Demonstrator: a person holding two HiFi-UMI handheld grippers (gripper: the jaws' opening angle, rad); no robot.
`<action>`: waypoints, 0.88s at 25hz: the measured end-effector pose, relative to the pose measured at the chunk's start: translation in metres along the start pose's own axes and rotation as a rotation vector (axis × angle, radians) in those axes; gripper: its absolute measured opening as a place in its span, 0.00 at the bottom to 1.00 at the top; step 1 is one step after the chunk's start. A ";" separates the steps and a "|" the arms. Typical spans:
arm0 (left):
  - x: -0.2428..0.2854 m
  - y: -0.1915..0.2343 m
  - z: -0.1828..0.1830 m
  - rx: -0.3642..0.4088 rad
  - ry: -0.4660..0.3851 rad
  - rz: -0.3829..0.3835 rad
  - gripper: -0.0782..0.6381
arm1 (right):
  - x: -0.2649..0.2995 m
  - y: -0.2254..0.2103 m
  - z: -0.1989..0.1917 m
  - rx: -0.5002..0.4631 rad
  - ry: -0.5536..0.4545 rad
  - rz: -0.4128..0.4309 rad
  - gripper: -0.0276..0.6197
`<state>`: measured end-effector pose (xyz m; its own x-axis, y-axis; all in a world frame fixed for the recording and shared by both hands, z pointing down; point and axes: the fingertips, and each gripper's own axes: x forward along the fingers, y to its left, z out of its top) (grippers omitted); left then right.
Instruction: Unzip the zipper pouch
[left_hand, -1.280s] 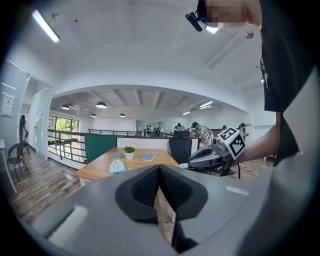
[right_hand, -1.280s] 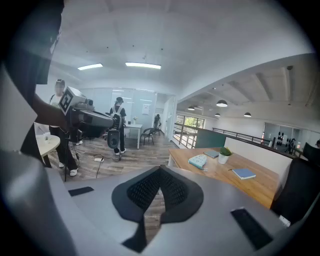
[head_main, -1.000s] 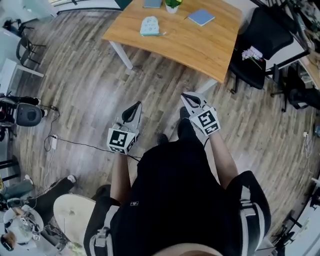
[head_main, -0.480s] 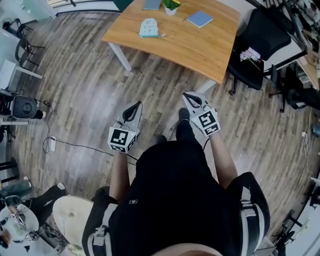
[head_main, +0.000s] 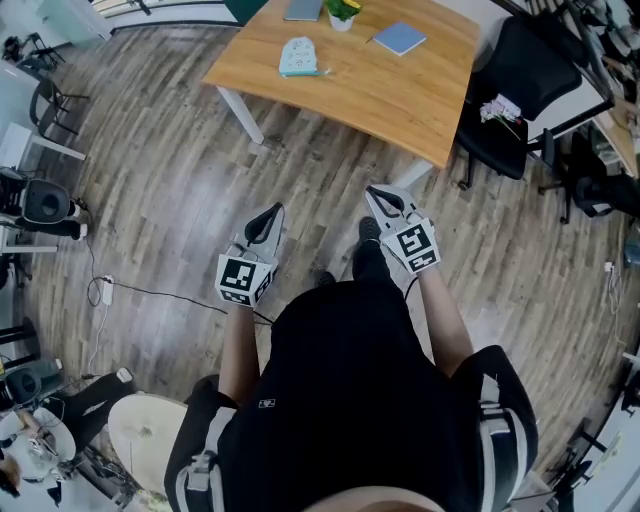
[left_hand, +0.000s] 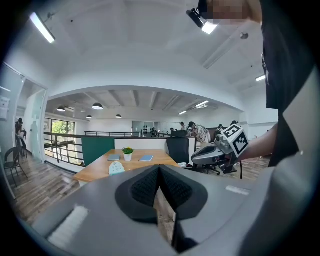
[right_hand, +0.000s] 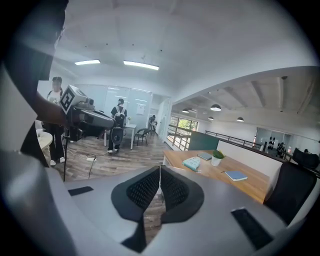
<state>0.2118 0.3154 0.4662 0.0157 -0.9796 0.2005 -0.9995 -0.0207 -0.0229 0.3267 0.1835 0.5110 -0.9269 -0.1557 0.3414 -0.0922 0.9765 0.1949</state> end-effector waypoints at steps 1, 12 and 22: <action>-0.001 0.001 0.000 -0.009 -0.005 0.002 0.11 | 0.001 0.000 0.000 0.001 -0.001 -0.001 0.06; -0.011 0.007 -0.009 -0.025 0.002 0.015 0.17 | 0.006 0.008 -0.005 0.003 0.003 0.010 0.16; -0.013 0.004 -0.010 -0.042 -0.002 -0.015 0.29 | 0.009 0.009 -0.007 -0.003 0.008 -0.006 0.35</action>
<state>0.2075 0.3303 0.4729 0.0304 -0.9795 0.1989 -0.9994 -0.0267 0.0217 0.3205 0.1899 0.5226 -0.9233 -0.1630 0.3478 -0.0967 0.9750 0.2003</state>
